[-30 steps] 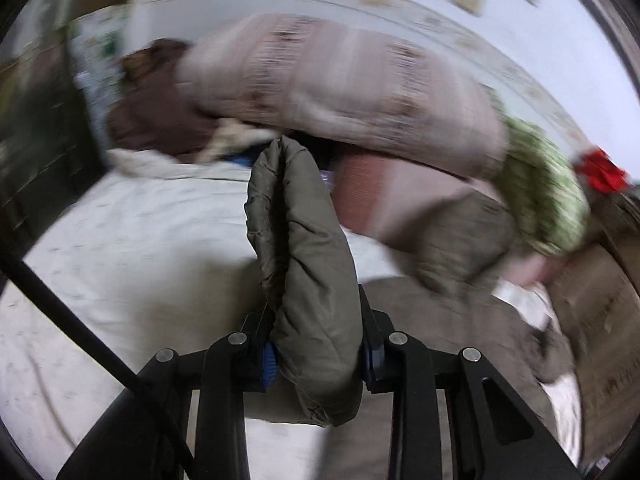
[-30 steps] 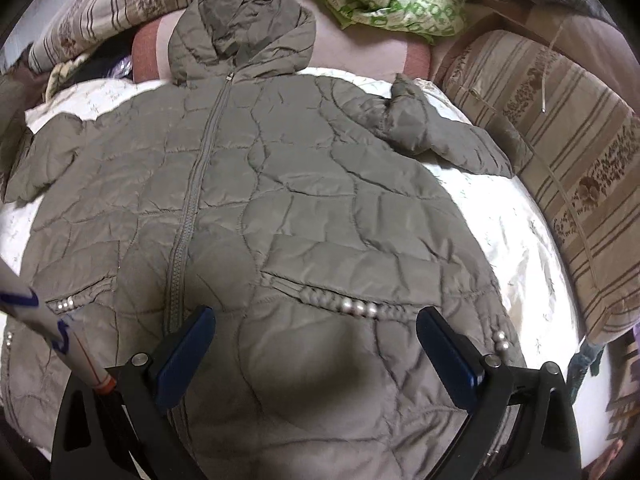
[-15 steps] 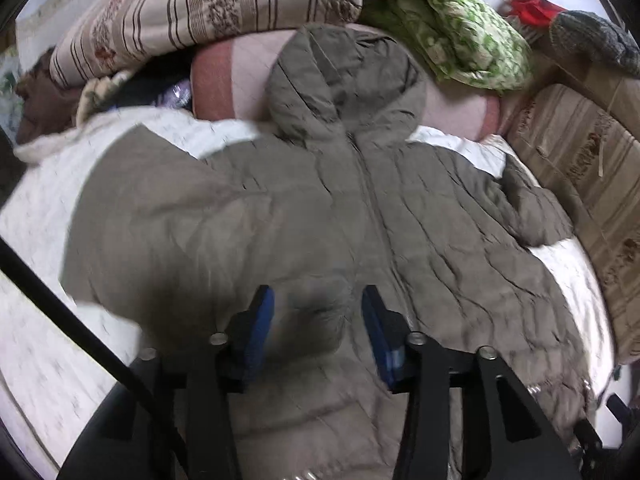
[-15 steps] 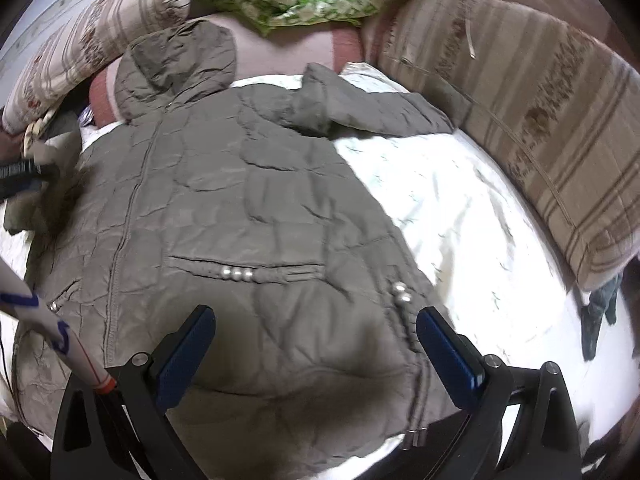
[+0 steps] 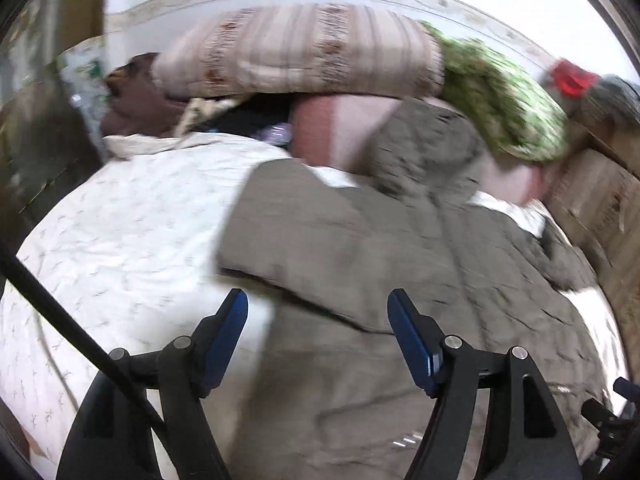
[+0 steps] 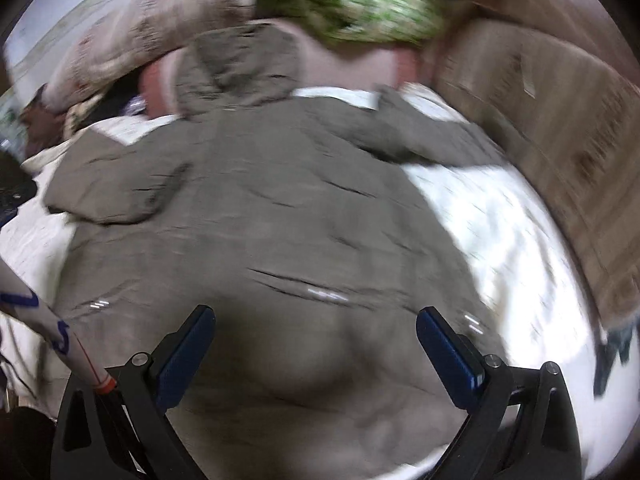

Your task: Fold large clothes

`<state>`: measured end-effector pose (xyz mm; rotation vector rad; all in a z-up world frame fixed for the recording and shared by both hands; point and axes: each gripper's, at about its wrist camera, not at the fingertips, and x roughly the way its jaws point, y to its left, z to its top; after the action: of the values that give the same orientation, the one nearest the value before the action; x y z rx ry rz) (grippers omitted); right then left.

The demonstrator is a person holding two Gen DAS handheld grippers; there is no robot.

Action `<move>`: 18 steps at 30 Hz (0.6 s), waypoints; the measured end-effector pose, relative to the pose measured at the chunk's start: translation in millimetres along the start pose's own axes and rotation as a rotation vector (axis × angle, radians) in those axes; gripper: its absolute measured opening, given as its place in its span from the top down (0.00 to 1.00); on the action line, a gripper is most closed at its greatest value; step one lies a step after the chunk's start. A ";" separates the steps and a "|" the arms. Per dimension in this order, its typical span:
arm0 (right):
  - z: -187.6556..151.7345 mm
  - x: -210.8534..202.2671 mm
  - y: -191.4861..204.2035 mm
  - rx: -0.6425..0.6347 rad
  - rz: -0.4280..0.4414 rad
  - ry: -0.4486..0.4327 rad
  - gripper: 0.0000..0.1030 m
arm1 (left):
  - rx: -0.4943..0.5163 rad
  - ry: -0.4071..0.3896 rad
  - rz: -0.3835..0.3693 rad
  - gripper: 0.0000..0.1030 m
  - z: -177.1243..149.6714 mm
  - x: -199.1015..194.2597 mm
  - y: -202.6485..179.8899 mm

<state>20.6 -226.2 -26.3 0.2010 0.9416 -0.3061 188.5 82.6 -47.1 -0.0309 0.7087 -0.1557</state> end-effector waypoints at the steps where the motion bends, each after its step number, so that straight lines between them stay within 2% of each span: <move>1: 7.7 1.8 13.9 -0.022 0.022 -0.004 0.01 | -0.024 -0.003 0.013 0.31 -0.7 4.8 11.1; 6: 40.7 31.5 91.6 -0.126 0.160 -0.042 0.01 | -0.170 0.023 0.013 0.31 -11.5 29.9 69.2; 9: 66.4 69.5 128.1 -0.139 0.162 -0.035 0.01 | -0.214 0.047 -0.017 0.31 -9.0 43.8 89.1; 13: 90.0 133.3 165.4 -0.121 0.158 0.056 0.02 | -0.202 0.031 0.050 0.31 -4.8 49.9 96.2; 14: 92.7 144.9 172.1 -0.120 0.161 0.075 0.07 | -0.201 0.030 0.050 0.31 -4.3 49.4 96.6; 16: 96.0 162.5 181.9 -0.106 0.182 0.119 0.25 | -0.198 0.028 0.041 0.31 -3.7 49.0 96.5; 17: 97.4 167.3 182.5 -0.092 0.206 0.137 0.49 | -0.197 0.027 0.042 0.31 -3.5 49.5 96.4; 18: 98.9 169.6 183.1 -0.079 0.221 0.158 0.61 | -0.190 0.026 0.050 0.31 -4.2 48.8 94.8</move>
<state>252.0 -112.9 -101.5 0.2575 1.0753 -0.0495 234.8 168.9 -89.5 -0.1933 0.7477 -0.0407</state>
